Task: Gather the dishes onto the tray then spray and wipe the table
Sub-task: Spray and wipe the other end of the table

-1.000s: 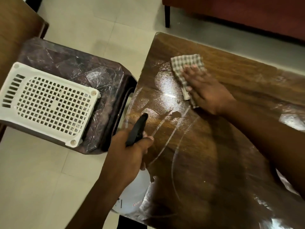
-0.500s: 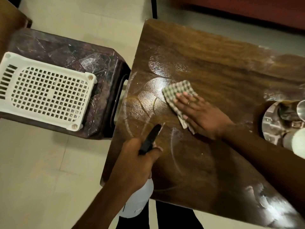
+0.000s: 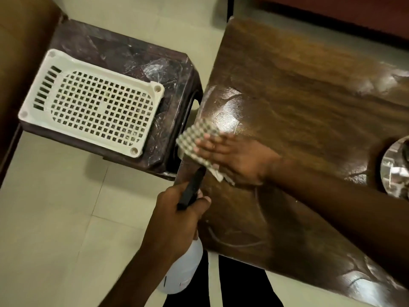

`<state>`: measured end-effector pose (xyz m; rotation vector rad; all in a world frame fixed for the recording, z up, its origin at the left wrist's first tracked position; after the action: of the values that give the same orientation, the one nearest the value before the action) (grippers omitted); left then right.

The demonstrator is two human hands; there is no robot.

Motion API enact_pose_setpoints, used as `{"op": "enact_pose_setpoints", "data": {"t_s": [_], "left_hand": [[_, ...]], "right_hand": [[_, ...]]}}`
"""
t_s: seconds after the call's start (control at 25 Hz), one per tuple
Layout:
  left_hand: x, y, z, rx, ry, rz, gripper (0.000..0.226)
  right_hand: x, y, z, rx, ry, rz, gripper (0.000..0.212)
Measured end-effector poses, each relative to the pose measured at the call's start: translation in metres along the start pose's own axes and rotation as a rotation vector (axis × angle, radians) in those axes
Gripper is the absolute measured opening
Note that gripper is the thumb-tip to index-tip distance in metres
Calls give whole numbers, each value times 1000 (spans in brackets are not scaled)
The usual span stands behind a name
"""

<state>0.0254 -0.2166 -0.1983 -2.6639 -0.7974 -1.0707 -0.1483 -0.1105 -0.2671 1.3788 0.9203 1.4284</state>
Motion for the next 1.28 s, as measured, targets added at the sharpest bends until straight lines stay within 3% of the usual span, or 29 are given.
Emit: {"op": "enact_pose_setpoints", "data": {"t_s": [0.12, 0.28, 0.36, 0.52, 0.6, 0.68, 0.8, 0.88, 0.96, 1.0, 1.16, 1.2, 1.28], "left_hand": [[1, 11, 4, 22, -12, -16, 15], [-1, 19, 5, 26, -19, -46, 11], [-1, 20, 5, 40, -6, -60, 13], [2, 12, -2, 40, -25, 3, 7], [6, 4, -4, 31, -32, 46, 6], [10, -3, -2, 33, -16, 70, 18], [18, -15, 1, -20, -15, 145, 22], [24, -22, 4, -80, -21, 217, 20], [31, -27, 14, -136, -25, 256, 23], [37, -27, 20, -159, -10, 248, 28], [60, -27, 47, -211, 39, 229, 28], [66, -26, 54, -195, 57, 231, 27], [80, -29, 66, -147, 89, 273, 28]], "right_hand": [[-39, 27, -85, -90, -392, -1, 65], [-59, 40, -93, -170, -546, -56, 65], [-45, 32, -45, -129, -426, -75, 64], [22, -8, 64, -13, 65, -21, 64], [57, -22, 65, 26, 119, 26, 65], [85, -29, 36, 1, -102, 29, 64], [126, -37, -6, -97, -615, -62, 62], [133, -43, 3, -238, -925, -128, 62], [125, -47, 45, -289, -1071, -148, 62], [119, -49, 77, -273, -1009, -136, 62], [152, -61, 174, -114, -416, -40, 63], [171, -66, 172, -101, -397, -18, 62], [207, -78, 163, -137, -656, -47, 61]]}}
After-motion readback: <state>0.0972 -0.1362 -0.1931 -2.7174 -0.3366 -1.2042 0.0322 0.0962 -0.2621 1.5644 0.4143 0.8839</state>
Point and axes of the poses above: each hand's wrist, its own x-axis away from the middle knuckle, its own y-axis out of the back of the hand, z = x × y, the point moved 6 cm from there along -x, towards the middle knuckle, and after that the axes turned 15 degrees about x, right-handed, at the moved point
